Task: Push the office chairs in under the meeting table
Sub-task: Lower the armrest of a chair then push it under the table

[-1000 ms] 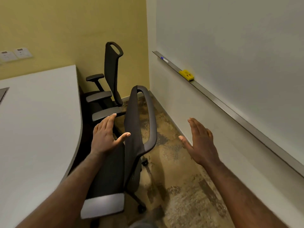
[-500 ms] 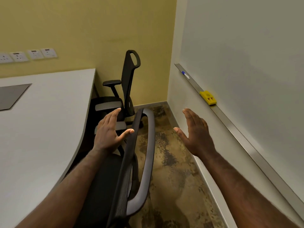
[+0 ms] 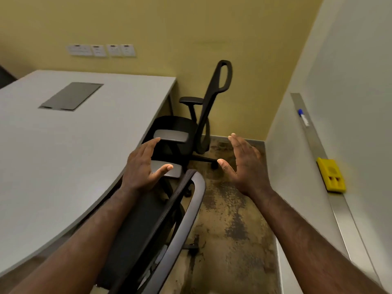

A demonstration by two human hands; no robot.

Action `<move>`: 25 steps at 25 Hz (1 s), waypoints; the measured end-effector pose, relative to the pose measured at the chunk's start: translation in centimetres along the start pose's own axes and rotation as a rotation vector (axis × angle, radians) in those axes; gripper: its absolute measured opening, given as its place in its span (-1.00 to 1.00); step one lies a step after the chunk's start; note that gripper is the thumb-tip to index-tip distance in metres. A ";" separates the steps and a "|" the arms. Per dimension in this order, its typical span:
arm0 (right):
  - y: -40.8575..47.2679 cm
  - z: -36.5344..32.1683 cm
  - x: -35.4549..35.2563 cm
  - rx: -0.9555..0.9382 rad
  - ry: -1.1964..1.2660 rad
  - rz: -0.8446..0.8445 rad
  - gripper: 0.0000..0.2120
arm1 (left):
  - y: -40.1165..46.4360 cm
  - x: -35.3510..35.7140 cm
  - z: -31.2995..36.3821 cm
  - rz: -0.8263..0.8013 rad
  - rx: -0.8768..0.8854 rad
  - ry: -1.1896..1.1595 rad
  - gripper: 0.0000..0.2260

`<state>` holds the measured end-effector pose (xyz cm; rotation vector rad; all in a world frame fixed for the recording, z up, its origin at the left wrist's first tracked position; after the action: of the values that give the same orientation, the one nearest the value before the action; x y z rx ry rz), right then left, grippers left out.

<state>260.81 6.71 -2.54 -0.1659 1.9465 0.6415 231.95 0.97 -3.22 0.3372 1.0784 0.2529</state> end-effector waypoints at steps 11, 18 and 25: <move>10.9 3.2 9.2 -0.265 0.096 -0.214 -0.34 | 3.5 2.9 -4.2 0.053 -0.315 0.124 -0.21; 16.6 2.9 16.3 -0.360 0.128 -0.315 -0.34 | 5.3 6.7 -8.6 0.040 -0.494 0.098 -0.15; 18.9 1.9 23.3 -0.453 0.163 -0.521 -0.34 | 6.1 11.0 -12.8 -0.026 -0.714 0.108 -0.20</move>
<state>244.37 27.46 -16.67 -0.9977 1.7730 0.7175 225.24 12.39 -15.34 -0.3335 1.0274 0.6134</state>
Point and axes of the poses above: each hand's wrist, its own y-axis towards the middle knuckle, its own x-axis out of the palm, z = x × y, the point moved 2 cm from there along y, towards the middle knuckle, and after that the axes turned 3 degrees about -y, right-handed, at the moved point
